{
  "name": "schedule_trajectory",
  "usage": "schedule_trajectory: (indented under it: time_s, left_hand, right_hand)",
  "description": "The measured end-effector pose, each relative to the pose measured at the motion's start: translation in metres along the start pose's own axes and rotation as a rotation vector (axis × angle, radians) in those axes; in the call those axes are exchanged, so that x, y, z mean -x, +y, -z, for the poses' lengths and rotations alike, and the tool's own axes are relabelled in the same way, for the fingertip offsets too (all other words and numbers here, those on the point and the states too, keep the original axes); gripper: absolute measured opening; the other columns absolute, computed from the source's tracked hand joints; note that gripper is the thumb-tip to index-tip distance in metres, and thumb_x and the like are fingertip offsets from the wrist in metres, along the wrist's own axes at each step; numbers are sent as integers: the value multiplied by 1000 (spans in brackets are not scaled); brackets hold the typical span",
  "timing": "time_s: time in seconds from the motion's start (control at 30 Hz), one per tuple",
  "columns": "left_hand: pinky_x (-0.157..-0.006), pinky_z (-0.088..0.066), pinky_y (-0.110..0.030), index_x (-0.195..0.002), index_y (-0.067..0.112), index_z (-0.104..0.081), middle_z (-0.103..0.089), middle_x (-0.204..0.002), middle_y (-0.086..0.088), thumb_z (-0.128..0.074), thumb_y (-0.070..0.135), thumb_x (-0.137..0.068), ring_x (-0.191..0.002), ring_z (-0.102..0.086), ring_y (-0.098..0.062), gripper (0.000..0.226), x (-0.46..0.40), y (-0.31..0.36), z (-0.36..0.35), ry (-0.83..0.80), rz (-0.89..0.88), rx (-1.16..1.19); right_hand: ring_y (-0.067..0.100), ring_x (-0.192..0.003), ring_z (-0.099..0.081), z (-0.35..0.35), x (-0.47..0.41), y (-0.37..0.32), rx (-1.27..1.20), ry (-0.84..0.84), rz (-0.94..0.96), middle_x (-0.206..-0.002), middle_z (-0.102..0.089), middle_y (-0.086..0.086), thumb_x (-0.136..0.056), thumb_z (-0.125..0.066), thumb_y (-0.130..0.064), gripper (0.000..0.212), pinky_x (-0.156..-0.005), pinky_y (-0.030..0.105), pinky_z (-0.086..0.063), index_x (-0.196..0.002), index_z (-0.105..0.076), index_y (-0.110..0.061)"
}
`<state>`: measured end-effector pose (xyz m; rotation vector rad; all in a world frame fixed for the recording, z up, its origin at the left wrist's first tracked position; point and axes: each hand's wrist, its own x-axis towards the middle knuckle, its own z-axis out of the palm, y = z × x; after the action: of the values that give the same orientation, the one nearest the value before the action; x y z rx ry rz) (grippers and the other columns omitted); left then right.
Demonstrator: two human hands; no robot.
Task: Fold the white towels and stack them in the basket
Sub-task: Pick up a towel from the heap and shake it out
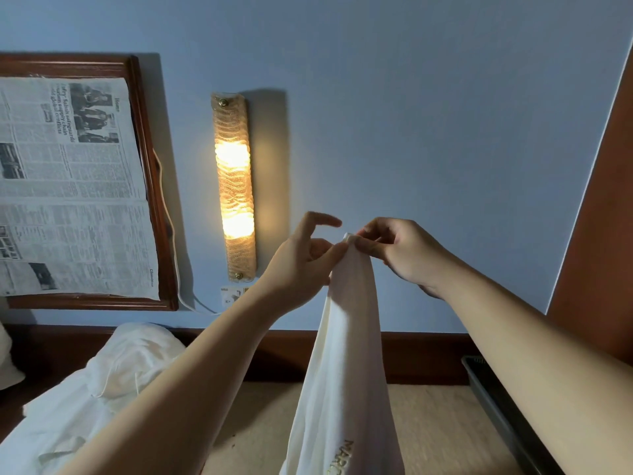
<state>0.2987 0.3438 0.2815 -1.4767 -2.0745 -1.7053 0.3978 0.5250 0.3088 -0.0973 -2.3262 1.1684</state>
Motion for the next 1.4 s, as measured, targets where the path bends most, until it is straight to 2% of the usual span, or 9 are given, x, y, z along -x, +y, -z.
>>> schedule_trajectory:
  time_s: [0.2,0.4,0.57,0.67,0.93,1.07,1.17,1.27,1.4]
  left_hand:
    - [-71,-64,-31,-124,34,-53,-75,-90,9,-70,40,-97,-79,-73,-2,32,2,11,-1,-19,-163,-292]
    - [-67,-65,-32,-119,29,-53,-76,-95,2,-53,20,-108,-87,-76,-11,14,7,8,-3,-32,-144,-70]
    - [-76,-58,-14,-118,27,-71,-73,-115,5,-52,-6,-103,-101,-70,-6,40,2,14,3,-155,-316,-308]
    - [-86,-59,-18,-118,28,-75,-73,-116,3,-73,4,-94,-99,-70,-11,34,-5,17,9,-210,-541,-533]
    - [-69,-56,-42,-112,30,-80,-60,-105,-7,-78,34,-88,-95,-54,-22,24,-20,30,9,-199,-930,-874]
    - [-85,-50,-38,-109,32,-80,-65,-116,-2,-84,32,-85,-107,-55,-21,24,-26,40,4,-220,-859,-928]
    - [-93,-46,-33,-111,32,-78,-74,-111,11,-77,32,-92,-106,-60,-12,18,-33,48,5,-301,-681,-951]
    - [-87,-49,-27,-116,32,-76,-75,-112,14,-71,34,-97,-97,-60,-6,20,-41,54,8,-297,-498,-984]
    - [-86,-57,-35,-113,34,-77,-74,-108,13,-70,33,-96,-94,-57,-7,19,-49,59,12,-289,-374,-1008]
  right_hand:
    - [-4,-59,-55,3,0,2,-33,-4,21,-69,-65,-18,-101,-68,-31,12,-62,18,-44,-103,-73,-19]
    - [12,-81,-63,7,3,6,-87,-44,45,-86,-71,-6,-100,-68,-32,14,-71,32,-53,-104,-74,-20]
    - [19,-90,-65,18,7,4,-232,-148,23,-99,-73,4,-95,-71,-37,30,-78,33,-52,-112,-74,-13]
    - [20,-91,-65,21,10,3,-294,-181,13,-102,-71,7,-99,-67,-32,31,-81,31,-56,-116,-72,-6]
    - [27,-103,-67,21,15,9,-274,-224,-20,-112,-70,12,-103,-61,-32,32,-91,36,-57,-120,-72,-8]
    - [31,-106,-71,9,16,16,-341,-192,-169,-112,-73,13,-97,-71,-35,34,-96,42,-59,-123,-71,-13]
    - [26,-94,-75,-10,19,21,-377,70,-231,-109,-74,12,-98,-70,-16,23,-86,37,-63,-121,-68,-18]
    - [14,-79,-72,-23,33,25,-321,429,-91,-98,-73,4,-99,-64,-9,15,-75,29,-60,-107,-67,-21]
    - [5,-85,-69,-48,60,28,43,521,238,-99,-70,-8,-95,-70,-28,11,-75,12,-53,-103,-67,-22]
